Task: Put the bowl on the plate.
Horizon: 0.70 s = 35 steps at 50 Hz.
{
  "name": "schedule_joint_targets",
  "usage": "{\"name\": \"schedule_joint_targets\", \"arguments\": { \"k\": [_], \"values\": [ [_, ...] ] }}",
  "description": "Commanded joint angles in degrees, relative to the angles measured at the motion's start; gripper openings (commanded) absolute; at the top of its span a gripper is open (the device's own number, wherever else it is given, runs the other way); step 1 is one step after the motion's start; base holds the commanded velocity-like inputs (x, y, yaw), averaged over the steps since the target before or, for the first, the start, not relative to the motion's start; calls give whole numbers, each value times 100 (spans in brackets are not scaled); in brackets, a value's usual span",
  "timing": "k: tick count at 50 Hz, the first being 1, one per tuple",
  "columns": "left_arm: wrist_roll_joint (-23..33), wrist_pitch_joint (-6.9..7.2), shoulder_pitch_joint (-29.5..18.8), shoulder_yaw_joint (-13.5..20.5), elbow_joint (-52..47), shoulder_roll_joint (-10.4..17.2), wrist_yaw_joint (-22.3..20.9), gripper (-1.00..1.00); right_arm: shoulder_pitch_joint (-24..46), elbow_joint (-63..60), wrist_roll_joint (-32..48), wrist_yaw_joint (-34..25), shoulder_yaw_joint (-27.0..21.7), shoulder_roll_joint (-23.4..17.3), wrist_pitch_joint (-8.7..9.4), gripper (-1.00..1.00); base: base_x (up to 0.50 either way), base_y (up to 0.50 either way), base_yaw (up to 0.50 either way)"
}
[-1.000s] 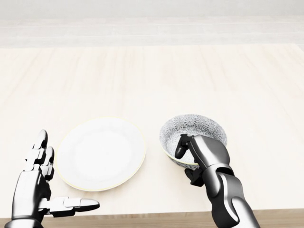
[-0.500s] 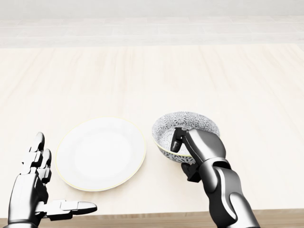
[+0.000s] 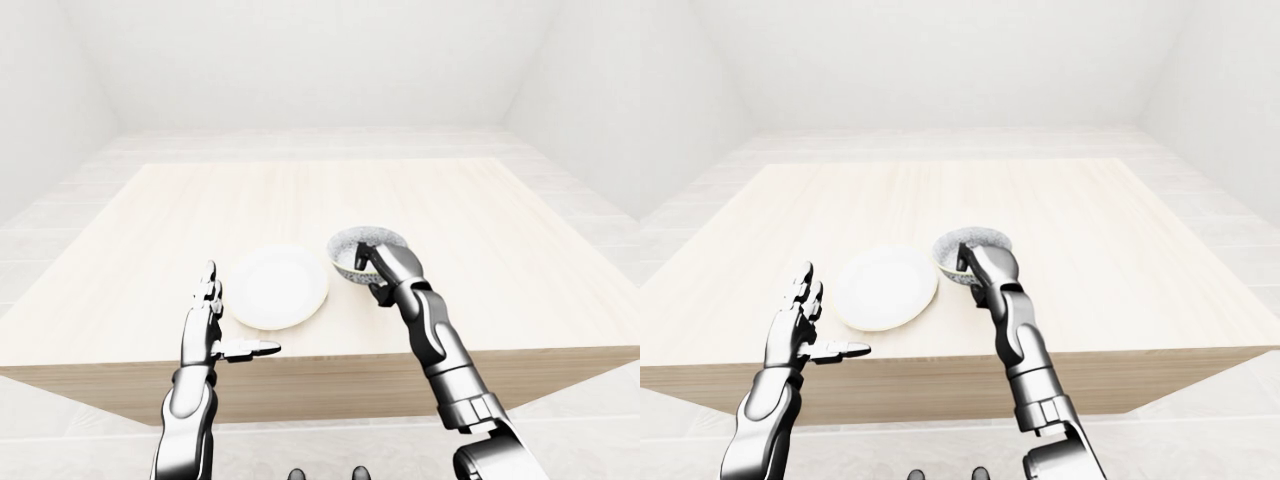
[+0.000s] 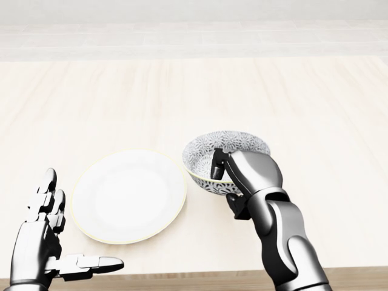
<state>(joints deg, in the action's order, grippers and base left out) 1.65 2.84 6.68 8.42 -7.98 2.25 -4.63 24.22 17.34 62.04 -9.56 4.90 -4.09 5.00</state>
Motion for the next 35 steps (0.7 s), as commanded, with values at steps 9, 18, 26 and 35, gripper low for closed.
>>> {"name": "schedule_joint_targets", "arguments": {
  "k": [9, 18, 26, 35],
  "values": [
    [-2, 114, -81, 10, -71, 26, -2, 100, 383, -351, 279, -135, 74, 226, 0, -100, 0, 0, 0],
    [-7, 122, -76, 21, -91, 28, -2, 100, 618, -152, 307, -118, 150, 372, 0, -100, 0, 0, 0],
    [-21, 66, -44, 45, -61, 23, -12, 100, 802, -27, 327, -104, 210, 486, 0, -100, 0, 0, 0],
    [-40, 77, 9, 77, -101, 32, -38, 100, 1080, 348, 301, -1, 317, 686, 0, -100, 0, 0, 0]
  ]
}}
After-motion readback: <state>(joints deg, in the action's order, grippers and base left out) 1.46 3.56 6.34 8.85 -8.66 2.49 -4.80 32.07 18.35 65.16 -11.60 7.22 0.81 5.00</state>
